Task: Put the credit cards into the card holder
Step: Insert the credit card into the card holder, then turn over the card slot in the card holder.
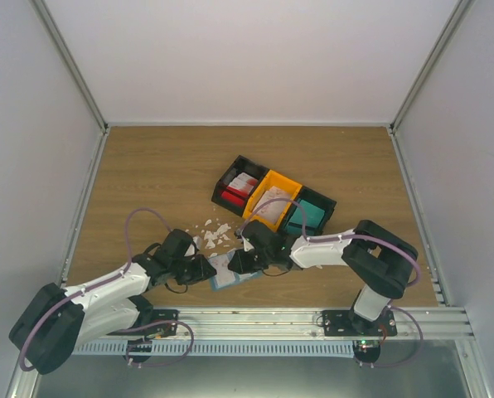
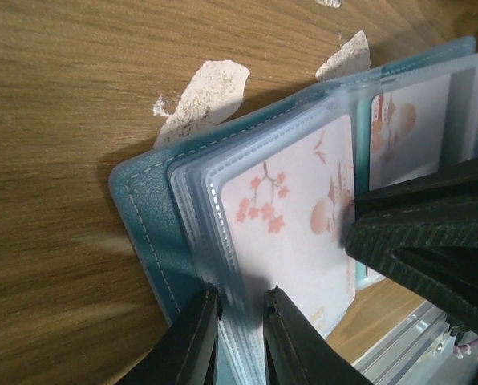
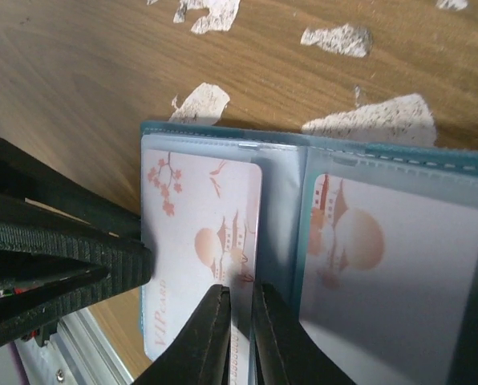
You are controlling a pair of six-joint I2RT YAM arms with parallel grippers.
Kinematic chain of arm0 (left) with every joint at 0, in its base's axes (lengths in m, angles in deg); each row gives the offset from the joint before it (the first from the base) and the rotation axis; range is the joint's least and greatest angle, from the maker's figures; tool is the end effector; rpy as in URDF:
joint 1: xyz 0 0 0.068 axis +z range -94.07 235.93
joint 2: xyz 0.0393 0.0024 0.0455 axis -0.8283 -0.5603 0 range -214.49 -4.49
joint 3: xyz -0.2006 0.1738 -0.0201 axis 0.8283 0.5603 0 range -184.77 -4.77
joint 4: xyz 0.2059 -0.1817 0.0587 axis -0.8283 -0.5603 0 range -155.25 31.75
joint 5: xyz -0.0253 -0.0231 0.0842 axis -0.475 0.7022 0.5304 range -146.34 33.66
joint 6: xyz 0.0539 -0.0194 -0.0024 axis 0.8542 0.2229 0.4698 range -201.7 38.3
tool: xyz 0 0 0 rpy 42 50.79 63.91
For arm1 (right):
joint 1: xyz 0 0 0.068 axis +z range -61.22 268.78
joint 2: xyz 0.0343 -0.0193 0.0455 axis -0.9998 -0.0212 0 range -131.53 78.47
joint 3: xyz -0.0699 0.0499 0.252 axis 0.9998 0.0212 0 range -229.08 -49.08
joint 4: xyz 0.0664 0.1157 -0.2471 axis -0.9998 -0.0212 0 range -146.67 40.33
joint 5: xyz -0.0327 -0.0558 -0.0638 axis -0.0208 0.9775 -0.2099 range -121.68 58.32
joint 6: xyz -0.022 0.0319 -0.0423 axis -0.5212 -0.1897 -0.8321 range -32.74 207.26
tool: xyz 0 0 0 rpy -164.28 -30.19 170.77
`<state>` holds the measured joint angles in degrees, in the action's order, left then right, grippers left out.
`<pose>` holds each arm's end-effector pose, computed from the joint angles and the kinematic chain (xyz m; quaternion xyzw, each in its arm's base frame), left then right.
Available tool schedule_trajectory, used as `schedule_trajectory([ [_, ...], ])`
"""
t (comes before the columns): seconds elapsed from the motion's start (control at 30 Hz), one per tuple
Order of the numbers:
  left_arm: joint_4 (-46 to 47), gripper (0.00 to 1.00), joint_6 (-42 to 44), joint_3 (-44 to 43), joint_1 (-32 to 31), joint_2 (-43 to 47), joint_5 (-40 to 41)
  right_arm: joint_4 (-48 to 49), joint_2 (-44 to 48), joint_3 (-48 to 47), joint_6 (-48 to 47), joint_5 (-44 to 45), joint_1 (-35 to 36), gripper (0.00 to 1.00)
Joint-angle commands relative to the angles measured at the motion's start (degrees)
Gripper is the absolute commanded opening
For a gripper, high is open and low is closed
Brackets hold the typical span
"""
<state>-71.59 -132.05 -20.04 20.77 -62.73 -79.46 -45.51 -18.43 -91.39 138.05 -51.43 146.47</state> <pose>0.1393 -0.1177 0.1024 -0.0664 0.9371 -0.3335 0.0783 0.1622 0.2821 0.1007 -0.1138 0.9219 0.3648 0.0639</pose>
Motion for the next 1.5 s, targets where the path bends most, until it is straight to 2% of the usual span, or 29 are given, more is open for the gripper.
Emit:
schedule_trajectory([
  [0.0, 1.38, 0.21, 0.39, 2.06, -0.54, -0.31, -1.58, 5.41, 0.24, 1.61, -0.42, -6.07, 0.67, 0.12],
  [0.1, 2.48, 0.21, 0.27, 2.3, -0.57, -0.14, -2.67, 4.83, 0.43, 1.83, 0.19, -5.44, 0.71, 0.14],
  [0.37, -4.33, 0.34, 1.88, -0.43, -0.53, 4.11, 1.71, -10.23, 6.13, -1.56, -5.52, 8.38, 2.28, 0.28],
  [0.5, -6.28, 0.39, 2.52, -2.15, -0.55, 7.02, 2.15, -19.47, 2.52, -7.18, -9.76, 15.73, 6.18, 0.31],
  [0.63, -5.42, 0.4, 2.02, -1.79, -0.55, 7.86, 1.73, -22.38, -1.67, -10.21, -10.16, 18.9, 8.61, 0.31],
  [0.77, -3.61, 0.37, 1.04, -0.63, -0.53, 8.12, 1.58, -25.62, -4.99, -13.29, -8.8, 22.4, 9.99, 0.27],
  [1.0, -0.43, 0.31, 0.53, 0.2, -0.53, 7.29, 0.36, -28.97, -7.53, -14.59, -6.82, 24.17, 10.25, 0.11],
  [1.17, -1.63, 0.3, 0.48, -0.12, -0.53, 7.3, 2.5, -27.7, -7.61, -12.33, -5.53, 23.53, 10.25, 0.08],
  [1.47, -4.06, 0.36, -1.32, 0.33, -0.53, 11.89, 2.48, -24.15, -9.46, -9.67, -7.06, 20.01, 9.55, 0.07],
])
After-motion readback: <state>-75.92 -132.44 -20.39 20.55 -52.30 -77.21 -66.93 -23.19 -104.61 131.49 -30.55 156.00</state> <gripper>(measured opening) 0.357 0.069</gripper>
